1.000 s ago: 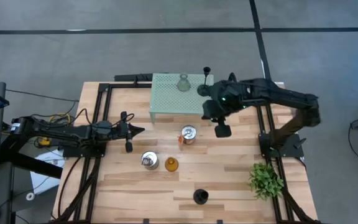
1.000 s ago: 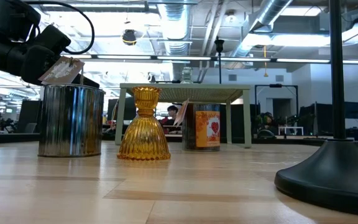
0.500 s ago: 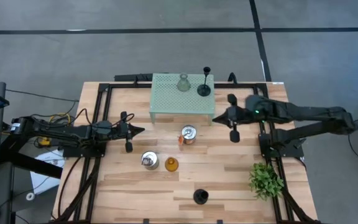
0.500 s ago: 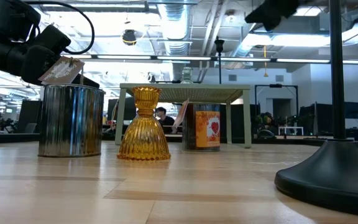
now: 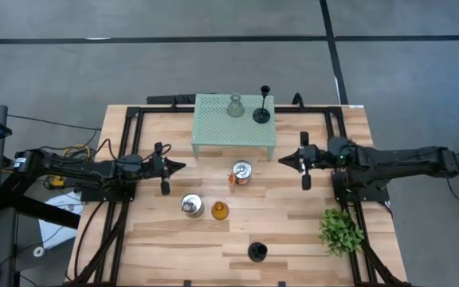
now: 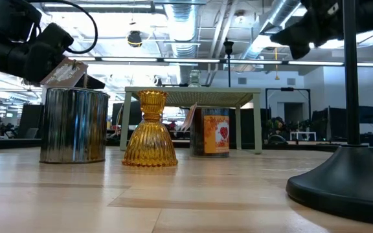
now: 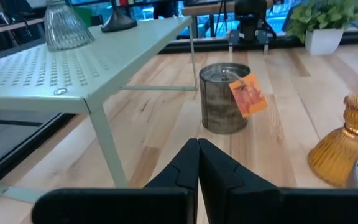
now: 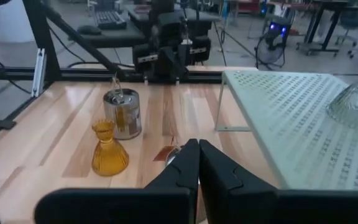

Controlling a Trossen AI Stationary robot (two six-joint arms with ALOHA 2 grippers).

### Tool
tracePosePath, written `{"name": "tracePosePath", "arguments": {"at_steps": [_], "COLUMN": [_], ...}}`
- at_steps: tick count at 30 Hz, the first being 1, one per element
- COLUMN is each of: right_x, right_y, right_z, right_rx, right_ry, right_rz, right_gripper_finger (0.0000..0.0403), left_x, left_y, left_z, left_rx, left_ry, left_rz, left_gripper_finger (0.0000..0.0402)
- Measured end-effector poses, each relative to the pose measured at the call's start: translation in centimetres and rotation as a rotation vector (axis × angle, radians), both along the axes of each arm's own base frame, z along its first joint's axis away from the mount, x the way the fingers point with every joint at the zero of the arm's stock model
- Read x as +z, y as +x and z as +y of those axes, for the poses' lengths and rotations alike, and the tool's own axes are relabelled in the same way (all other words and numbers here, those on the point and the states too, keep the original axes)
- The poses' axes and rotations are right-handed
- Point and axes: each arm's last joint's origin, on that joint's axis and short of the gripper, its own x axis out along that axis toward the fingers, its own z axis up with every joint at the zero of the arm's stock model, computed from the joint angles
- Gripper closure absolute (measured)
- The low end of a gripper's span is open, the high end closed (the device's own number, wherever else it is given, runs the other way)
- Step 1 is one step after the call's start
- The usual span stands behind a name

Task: Pick & Place candle stick holders
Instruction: Put the bottom silver scented candle on the shelf

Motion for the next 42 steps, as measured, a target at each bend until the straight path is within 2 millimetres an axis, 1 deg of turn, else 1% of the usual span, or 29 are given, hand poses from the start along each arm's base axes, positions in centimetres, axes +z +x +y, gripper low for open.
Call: {"name": "tracePosePath", "arguments": {"at_steps": [4,9,11,13,19,22,24,28,31,34,37,39,42], "right_x": [-2.0,-4.4,-5.1,-5.6,-5.5,-5.5,-5.5,-5.5,-5.5,-5.6,-5.6,-5.6,-5.6], "right_y": [-0.2,-0.5,-0.6,-0.8,-0.8,-0.8,-0.8,-0.8,-0.8,-0.8,-0.8,-0.8,-0.8], "right_z": [0.0,0.1,0.3,0.5,0.8,1.0,1.1,1.2,1.4,1.4,1.4,1.4,1.2], "right_rx": [-0.007,-0.022,-0.013,0.0,-0.018,-0.004,-0.018,-0.04,-0.034,-0.044,-0.046,-0.047,-0.098], "right_ry": [0.025,0.135,0.153,0.153,0.131,0.111,0.105,0.098,0.097,0.094,0.093,0.093,0.088], "right_rz": [0.008,-0.006,-0.01,-0.023,-0.044,-0.043,-0.043,-0.043,-0.042,-0.035,-0.031,-0.031,-0.035], "right_gripper_finger": [0.0402,0.0402,0.0402,0.0402,0.0402,0.0402,0.0402,0.0402,0.0402,0.0402,0.0402,0.0402,0.0402], "left_x": [0.1,0.5,0.9,1.9,5.2,6.3,6.7,7.0,8.0,9.2,10.4,10.8,11.3], "left_y": [0.0,0.0,0.1,0.2,0.4,0.6,0.9,1.6,2.3,2.8,2.8,2.7,2.5], "left_z": [0.0,-0.1,-0.3,-0.4,-0.4,-0.3,-0.3,-0.4,-1.1,-2.0,-2.7,-3.0,-3.3], "left_rx": [-0.006,-0.047,-0.087,-0.122,-0.132,-0.115,-0.069,0.052,0.006,-0.107,-0.173,-0.189,-0.202], "left_ry": [-0.007,-0.005,-0.004,-0.002,-0.003,-0.069,-0.116,-0.175,-0.194,-0.137,-0.1,-0.103,-0.131], "left_rz": [-0.013,-0.042,-0.049,-0.082,-0.18,-0.205,-0.166,0.018,0.076,0.093,0.074,0.06,0.04], "left_gripper_finger": [0.0394,0.0394,0.0394,0.0394,0.0394,0.0394,0.0396,0.0397,0.0397,0.0397,0.0397,0.0397,0.0397]}}
